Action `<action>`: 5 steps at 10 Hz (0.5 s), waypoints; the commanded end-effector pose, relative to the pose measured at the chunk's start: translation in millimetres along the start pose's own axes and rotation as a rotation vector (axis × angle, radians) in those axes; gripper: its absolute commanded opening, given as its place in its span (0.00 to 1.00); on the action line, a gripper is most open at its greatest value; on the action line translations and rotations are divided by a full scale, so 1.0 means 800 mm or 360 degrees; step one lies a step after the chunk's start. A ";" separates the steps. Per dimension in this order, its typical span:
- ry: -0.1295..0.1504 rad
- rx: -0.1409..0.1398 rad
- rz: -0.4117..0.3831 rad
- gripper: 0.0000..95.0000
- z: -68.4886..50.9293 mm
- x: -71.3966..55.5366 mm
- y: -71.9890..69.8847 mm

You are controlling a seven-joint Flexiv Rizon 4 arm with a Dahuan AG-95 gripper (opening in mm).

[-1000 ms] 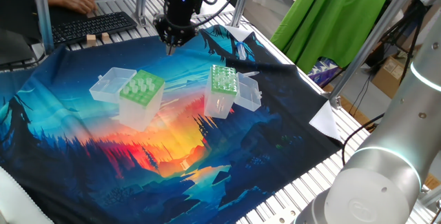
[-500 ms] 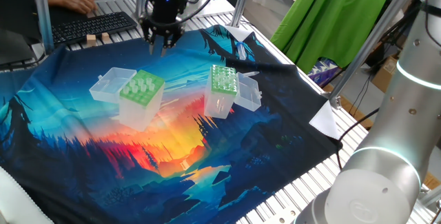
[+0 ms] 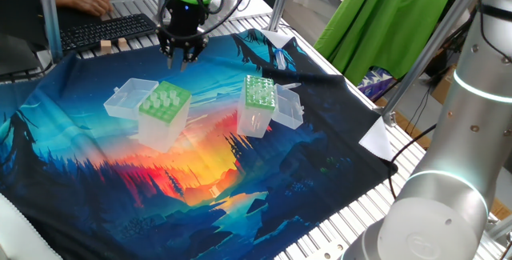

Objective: Transfer all large pipette tips from one holder to another

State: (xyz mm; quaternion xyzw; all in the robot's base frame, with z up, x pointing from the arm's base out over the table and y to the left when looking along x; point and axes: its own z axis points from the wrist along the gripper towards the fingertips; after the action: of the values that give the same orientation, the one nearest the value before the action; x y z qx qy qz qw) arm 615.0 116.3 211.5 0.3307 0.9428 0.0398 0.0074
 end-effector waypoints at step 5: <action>-0.0024 -0.0016 0.0055 0.40 0.027 0.000 0.003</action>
State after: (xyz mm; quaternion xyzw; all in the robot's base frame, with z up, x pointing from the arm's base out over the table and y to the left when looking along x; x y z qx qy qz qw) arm 616.2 119.7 188.3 0.3487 0.9361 0.0422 0.0166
